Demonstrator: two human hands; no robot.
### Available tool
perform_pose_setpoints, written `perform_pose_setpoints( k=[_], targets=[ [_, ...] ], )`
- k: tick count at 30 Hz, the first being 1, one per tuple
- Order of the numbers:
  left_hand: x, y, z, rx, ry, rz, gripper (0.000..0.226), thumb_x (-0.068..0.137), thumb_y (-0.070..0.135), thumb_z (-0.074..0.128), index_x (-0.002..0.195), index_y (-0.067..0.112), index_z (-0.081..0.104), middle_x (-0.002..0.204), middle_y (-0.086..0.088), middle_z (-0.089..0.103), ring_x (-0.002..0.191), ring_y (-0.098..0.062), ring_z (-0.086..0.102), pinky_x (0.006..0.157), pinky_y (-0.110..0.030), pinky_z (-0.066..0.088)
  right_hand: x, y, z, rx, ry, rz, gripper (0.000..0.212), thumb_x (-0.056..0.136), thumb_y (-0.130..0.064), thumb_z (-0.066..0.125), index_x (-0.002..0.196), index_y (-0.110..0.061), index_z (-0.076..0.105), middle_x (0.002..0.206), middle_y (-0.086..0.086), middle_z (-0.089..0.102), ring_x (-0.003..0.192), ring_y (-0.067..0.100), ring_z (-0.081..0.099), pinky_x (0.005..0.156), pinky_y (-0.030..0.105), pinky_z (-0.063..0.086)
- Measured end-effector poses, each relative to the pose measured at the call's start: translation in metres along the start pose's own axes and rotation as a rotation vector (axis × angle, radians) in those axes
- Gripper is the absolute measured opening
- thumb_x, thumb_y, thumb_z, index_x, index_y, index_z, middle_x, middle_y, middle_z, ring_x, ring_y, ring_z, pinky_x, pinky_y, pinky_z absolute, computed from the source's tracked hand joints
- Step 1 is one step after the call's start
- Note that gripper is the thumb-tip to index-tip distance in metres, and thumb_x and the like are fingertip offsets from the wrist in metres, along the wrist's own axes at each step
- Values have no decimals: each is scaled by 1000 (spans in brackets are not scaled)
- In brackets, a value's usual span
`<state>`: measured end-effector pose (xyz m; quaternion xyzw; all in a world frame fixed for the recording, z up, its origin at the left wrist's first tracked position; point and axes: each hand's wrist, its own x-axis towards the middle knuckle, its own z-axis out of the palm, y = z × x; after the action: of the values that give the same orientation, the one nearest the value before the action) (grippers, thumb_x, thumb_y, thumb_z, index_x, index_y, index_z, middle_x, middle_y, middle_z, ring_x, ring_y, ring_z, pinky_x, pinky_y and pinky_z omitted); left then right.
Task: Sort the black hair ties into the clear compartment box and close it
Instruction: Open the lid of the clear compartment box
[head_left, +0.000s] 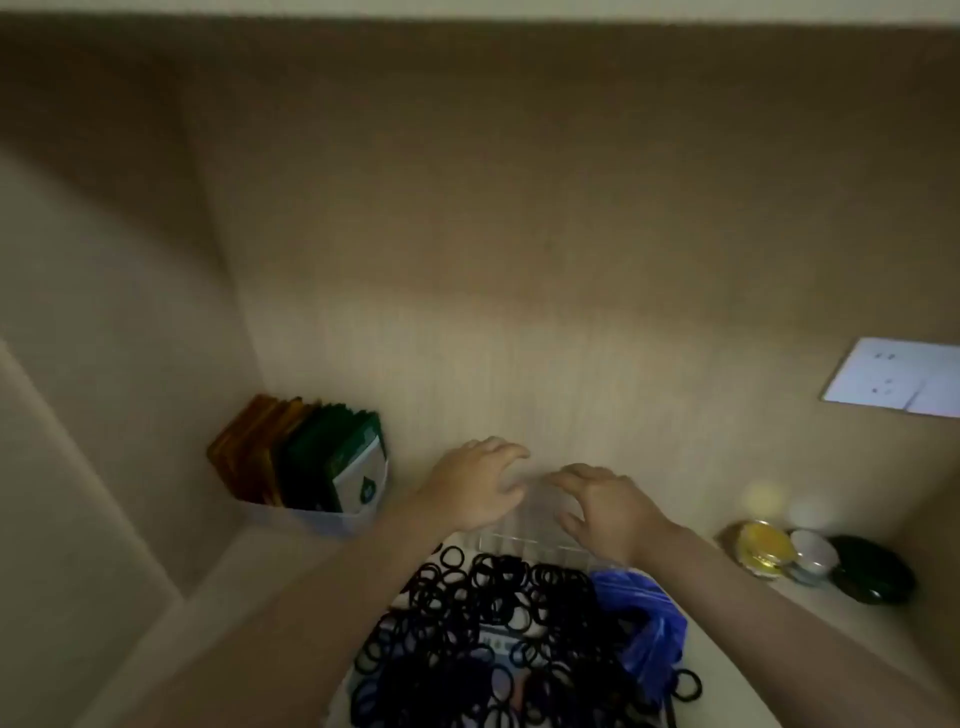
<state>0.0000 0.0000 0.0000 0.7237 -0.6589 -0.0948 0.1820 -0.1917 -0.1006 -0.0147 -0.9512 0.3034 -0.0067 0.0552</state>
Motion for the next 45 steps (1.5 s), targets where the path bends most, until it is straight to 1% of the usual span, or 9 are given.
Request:
perform_pose_setpoints(
  k=[6, 11, 18, 22, 28, 35, 38, 42, 45],
  targets=[
    [5, -26, 52, 51, -159, -48, 73, 92, 52, 56, 155, 31, 25, 164, 1, 18, 148, -21, 18, 119, -35, 18, 12, 1, 59, -110, -31, -4, 67, 95, -51, 48, 155, -31, 24, 159, 0, 31, 139, 25, 38, 110, 41, 34],
    [1, -49, 86, 14, -86, -46, 92, 83, 66, 61, 157, 32, 16, 166, 1, 5, 152, -19, 5, 122, -36, 11, 10, -2, 94, -224, 89, -4, 63, 98, -54, 41, 155, -32, 22, 159, 0, 29, 141, 24, 35, 113, 46, 29],
    [-12, -71, 126, -210, 109, -41, 90, 81, 50, 75, 155, 27, 28, 165, 2, 14, 150, -13, 12, 121, -27, 11, 9, -6, 119, -307, 185, 33, 56, 103, -33, 41, 155, -29, 20, 160, 2, 27, 143, 25, 32, 111, 44, 31],
    [-15, -71, 136, -267, 212, -36, 83, 81, 37, 78, 152, 25, 36, 162, 3, 21, 148, -12, 19, 117, -21, 13, 9, -11, 125, -384, 175, 43, 62, 99, -20, 45, 154, -22, 17, 159, 7, 25, 142, 30, 31, 110, 47, 33],
    [-10, -73, 141, -299, 337, -25, 64, 83, 20, 77, 141, 22, 52, 154, 5, 38, 138, -7, 35, 105, -6, 12, 10, -14, 125, -501, 142, 54, 62, 100, -16, 39, 155, -14, 10, 159, 14, 21, 141, 37, 31, 107, 51, 36],
    [-9, -77, 142, -327, 353, -7, 67, 80, 17, 80, 140, 24, 53, 151, 7, 40, 135, -7, 38, 104, -9, 17, 11, -13, 118, -514, 115, 28, 58, 101, -13, 35, 154, -15, 12, 163, 10, 18, 147, 34, 27, 109, 49, 36],
    [-10, -77, 142, -318, 356, 7, 76, 79, 15, 81, 145, 25, 46, 155, 8, 34, 139, -7, 34, 107, -11, 16, 13, -11, 109, -490, 152, -4, 58, 98, -11, 43, 151, -15, 19, 157, 9, 28, 139, 31, 38, 105, 46, 42],
    [-11, -78, 138, -461, 337, -13, 96, 81, 30, 79, 156, 31, 18, 152, 16, 22, 137, -1, 26, 111, -20, 23, 19, -2, 99, -406, 247, -48, 54, 97, -11, 46, 147, -19, 29, 144, 7, 45, 123, 29, 51, 100, 41, 43],
    [-8, -78, 134, -700, 356, -119, 83, 93, 33, 64, 156, 31, 9, 161, 7, 22, 143, -9, 31, 116, -32, 30, 23, 2, 87, -504, 430, -74, 39, 96, -21, 50, 135, -22, 50, 112, 7, 58, 95, 28, 57, 79, 40, 45]
  ],
)
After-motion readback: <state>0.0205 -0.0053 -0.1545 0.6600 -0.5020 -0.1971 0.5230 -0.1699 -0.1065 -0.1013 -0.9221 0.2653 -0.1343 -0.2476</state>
